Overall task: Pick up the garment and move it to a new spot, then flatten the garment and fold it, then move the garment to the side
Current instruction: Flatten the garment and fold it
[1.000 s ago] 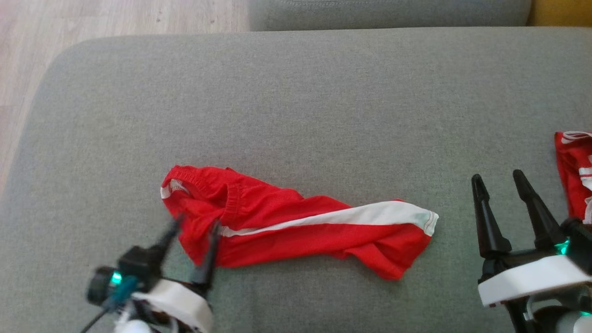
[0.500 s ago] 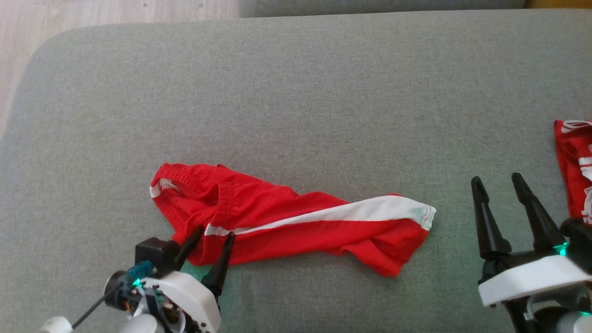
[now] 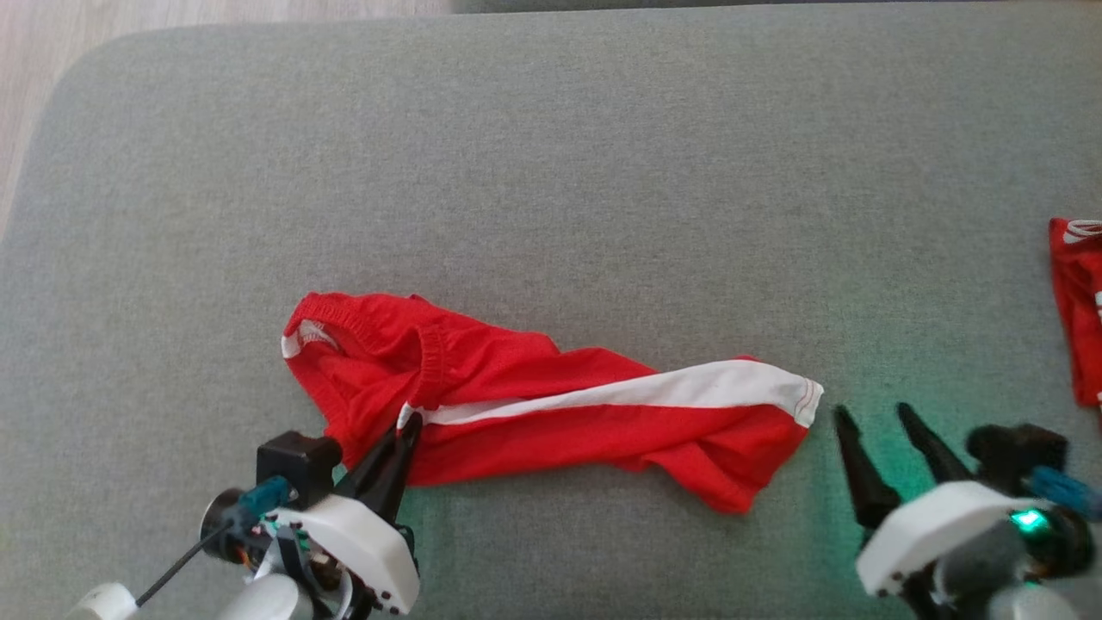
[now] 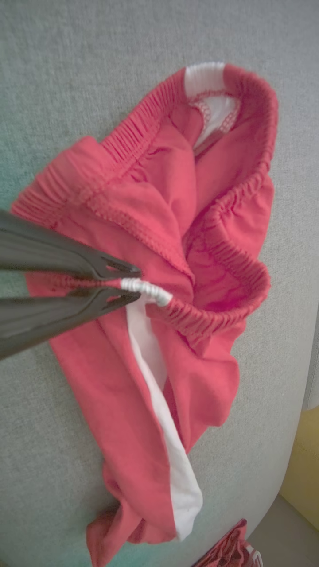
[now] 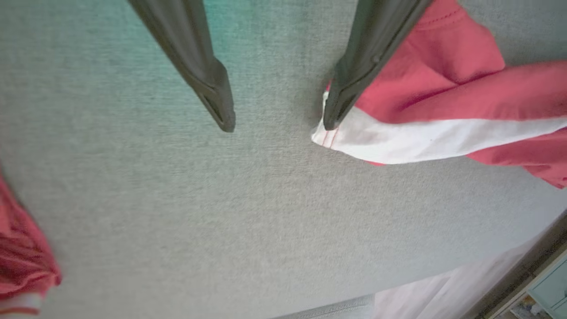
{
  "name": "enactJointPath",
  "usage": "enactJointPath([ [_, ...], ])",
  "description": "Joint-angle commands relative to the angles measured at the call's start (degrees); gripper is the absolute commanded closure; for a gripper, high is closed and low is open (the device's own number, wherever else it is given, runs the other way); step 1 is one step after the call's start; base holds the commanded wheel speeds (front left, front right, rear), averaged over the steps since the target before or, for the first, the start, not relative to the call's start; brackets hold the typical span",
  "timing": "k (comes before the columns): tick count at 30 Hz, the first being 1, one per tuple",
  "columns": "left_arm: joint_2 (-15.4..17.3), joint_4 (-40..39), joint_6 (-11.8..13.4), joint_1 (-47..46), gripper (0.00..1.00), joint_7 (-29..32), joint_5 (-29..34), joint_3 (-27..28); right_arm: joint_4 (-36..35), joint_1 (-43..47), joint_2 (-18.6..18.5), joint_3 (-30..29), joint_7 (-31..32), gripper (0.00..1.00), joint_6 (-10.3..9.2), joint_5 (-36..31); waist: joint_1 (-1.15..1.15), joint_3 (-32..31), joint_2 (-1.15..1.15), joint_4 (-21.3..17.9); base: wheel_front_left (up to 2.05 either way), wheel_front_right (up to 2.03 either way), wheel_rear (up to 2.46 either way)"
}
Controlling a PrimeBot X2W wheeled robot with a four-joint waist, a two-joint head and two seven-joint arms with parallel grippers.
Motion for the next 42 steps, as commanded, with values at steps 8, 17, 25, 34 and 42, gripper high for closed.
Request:
enactJointPath([
  [8,0.3,-1.5,0.0,-3.6,1.0,-1.2,0.2,1.8,7.2,-7.3,-4.2,8.4,1.8,0.0,-0.04,4.2,0.0,0.8,0.0,1.1,0.0,0.0,0.0],
  [17,-0.2,-1.6,-0.3,-4.3,1.0,-3.2,0.4,1.8,10.3,-9.3,-6.8,10.3,3.0,1.0,-0.04,7.2,0.0,0.5,0.0,2.3,0.0,0.0,0.0],
  [25,2.5,-11.7,0.4,-6.1,1.0,-4.4,2.0,3.7,-1.5,-9.7,-8.4,5.6,-0.8,1.0,-0.04,5.6,0.0,-2.1,0.0,2.3,0.0,0.0,0.0],
  [34,8.8,-27.7,3.2,-12.4,1.0,-1.7,6.2,8.9,-22.4,-12.7,-9.8,-2.1,-0.5,1.0,-0.04,0.0,0.0,-6.9,0.0,1.7,0.0,0.0,0.0],
  [42,10.5,-35.8,5.1,-19.2,1.0,2.8,8.2,11.4,-32.3,-17.8,-10.2,-6.1,3.1,1.0,-0.04,-0.2,0.0,-7.0,0.0,0.8,0.0,0.0,0.0],
])
